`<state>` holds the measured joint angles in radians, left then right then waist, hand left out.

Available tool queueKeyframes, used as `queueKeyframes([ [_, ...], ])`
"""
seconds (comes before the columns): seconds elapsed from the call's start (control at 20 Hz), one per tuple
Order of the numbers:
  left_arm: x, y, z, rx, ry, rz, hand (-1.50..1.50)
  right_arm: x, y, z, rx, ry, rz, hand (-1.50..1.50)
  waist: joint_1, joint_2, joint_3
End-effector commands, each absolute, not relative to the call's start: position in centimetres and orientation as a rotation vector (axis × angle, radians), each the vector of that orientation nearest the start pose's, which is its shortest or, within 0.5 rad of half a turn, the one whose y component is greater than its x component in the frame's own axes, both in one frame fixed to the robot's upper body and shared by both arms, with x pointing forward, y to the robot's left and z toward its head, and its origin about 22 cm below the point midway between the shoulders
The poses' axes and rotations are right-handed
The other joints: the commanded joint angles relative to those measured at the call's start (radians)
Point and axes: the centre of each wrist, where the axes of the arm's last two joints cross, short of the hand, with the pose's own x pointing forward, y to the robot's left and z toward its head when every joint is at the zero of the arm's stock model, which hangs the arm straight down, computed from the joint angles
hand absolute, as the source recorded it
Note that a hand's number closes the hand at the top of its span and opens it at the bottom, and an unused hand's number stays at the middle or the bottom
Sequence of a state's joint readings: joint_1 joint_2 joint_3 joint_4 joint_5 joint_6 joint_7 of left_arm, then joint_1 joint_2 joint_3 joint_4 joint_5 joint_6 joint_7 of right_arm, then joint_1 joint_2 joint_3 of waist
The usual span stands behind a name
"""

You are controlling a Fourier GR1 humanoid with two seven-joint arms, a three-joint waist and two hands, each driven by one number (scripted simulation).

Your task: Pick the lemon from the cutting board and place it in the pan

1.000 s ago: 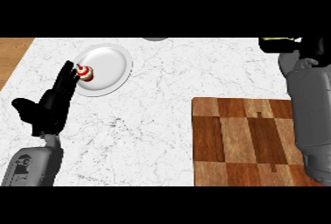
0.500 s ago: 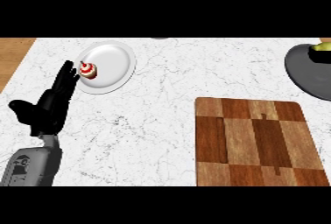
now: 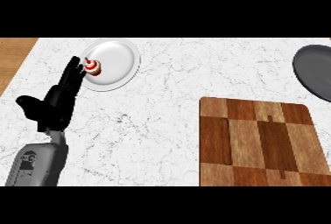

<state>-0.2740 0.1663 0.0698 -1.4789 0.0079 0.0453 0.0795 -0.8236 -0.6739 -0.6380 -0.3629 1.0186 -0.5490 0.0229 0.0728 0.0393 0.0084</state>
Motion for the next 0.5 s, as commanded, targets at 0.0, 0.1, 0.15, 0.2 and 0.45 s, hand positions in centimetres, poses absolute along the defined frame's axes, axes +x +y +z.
queueKeyframes([
  [0.0, 30.5, 24.8, 5.7, 0.124, -1.672, -0.101, 0.00, 34.9, -49.3, 9.4, -1.522, -1.061, 0.134, 1.50, 0.006, 0.005, 0.002],
  [0.1, 30.7, 25.0, 6.0, 0.131, -1.669, -0.106, 0.00, 35.5, -48.4, 8.7, -1.408, -1.089, 0.020, 1.50, 0.011, 0.008, 0.004],
  [0.15, 30.6, 24.6, 6.1, 0.142, -1.686, -0.084, 0.00, 34.7, -48.6, 7.4, -1.361, -1.066, 0.006, -1.50, 0.006, 0.005, 0.005],
  [0.2, 30.8, 26.0, 6.1, 0.136, -1.671, -0.107, 0.00, 35.7, -47.8, 7.9, -1.221, -1.042, 0.005, -1.50, 0.012, 0.004, 0.002],
  [0.45, 30.7, 26.1, 6.7, 0.149, -1.674, -0.108, 0.00, 34.5, -48.5, 6.6, -1.056, -1.108, -0.009, -1.50, 0.016, 0.003, 0.005],
])
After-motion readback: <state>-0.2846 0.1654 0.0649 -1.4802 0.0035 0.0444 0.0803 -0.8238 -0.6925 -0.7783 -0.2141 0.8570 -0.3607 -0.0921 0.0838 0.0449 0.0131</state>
